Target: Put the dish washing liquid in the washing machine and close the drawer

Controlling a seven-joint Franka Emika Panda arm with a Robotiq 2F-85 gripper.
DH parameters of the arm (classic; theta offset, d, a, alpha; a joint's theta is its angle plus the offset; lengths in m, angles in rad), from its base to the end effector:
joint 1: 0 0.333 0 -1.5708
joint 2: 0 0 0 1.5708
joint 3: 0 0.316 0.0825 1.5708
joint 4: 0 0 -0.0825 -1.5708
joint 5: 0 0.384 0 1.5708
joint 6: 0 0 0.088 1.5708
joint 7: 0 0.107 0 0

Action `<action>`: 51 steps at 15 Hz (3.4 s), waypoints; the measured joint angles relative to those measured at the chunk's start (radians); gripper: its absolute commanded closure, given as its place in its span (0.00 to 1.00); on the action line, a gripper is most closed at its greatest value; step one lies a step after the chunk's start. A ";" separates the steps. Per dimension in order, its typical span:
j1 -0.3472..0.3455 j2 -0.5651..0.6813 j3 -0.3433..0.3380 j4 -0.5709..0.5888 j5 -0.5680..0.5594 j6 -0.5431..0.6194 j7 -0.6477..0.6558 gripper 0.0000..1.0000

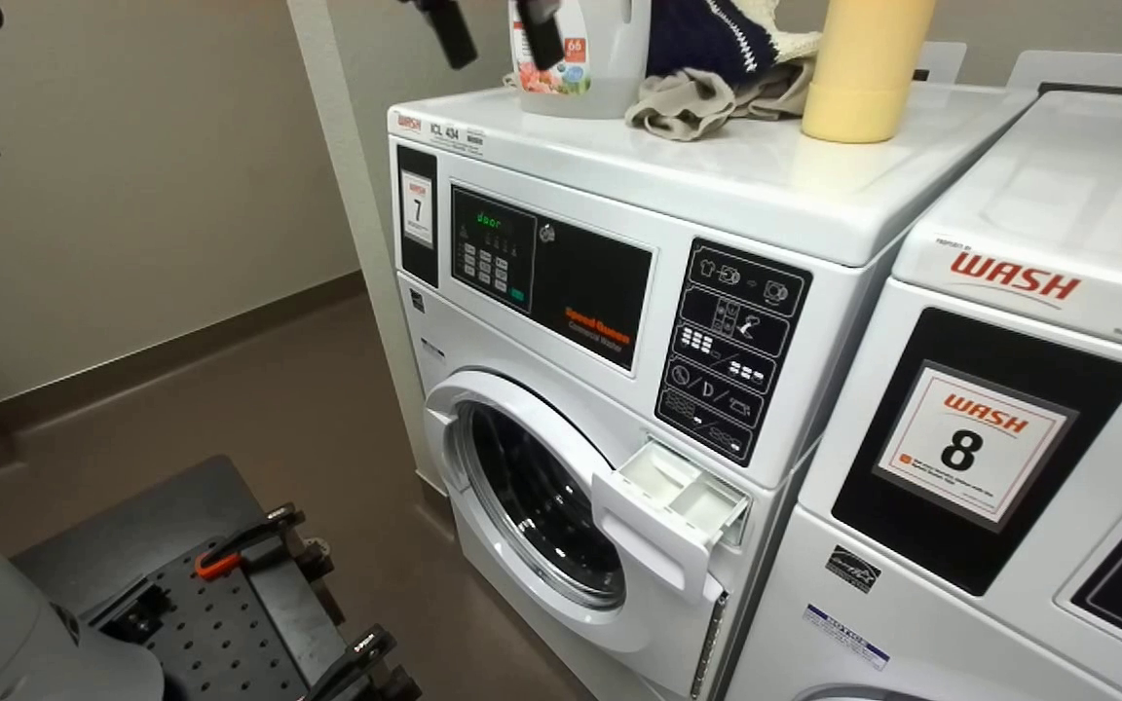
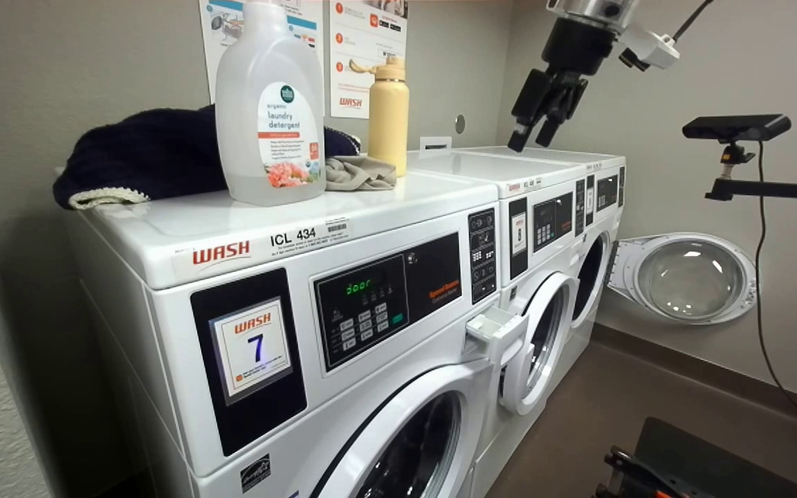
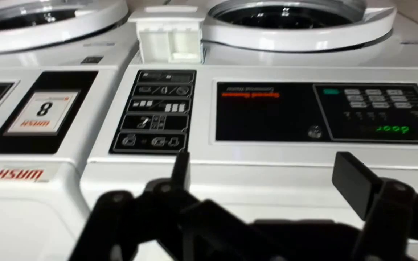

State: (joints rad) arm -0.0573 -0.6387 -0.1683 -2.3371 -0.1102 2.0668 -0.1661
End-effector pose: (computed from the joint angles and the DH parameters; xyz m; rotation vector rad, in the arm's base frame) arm 0.3783 -0.1067 0.5965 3.0225 -0.0156 0.5430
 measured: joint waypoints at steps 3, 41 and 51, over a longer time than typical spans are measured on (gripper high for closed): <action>0.021 0.124 -0.097 0.129 0.013 0.053 -0.216 0.00; -0.020 0.797 0.116 0.786 0.606 0.158 -0.952 0.00; -0.023 0.799 0.143 0.780 0.586 0.251 -0.950 0.00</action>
State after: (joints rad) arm -0.0802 0.1600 -0.0256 -1.5572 0.4753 2.3176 -1.1159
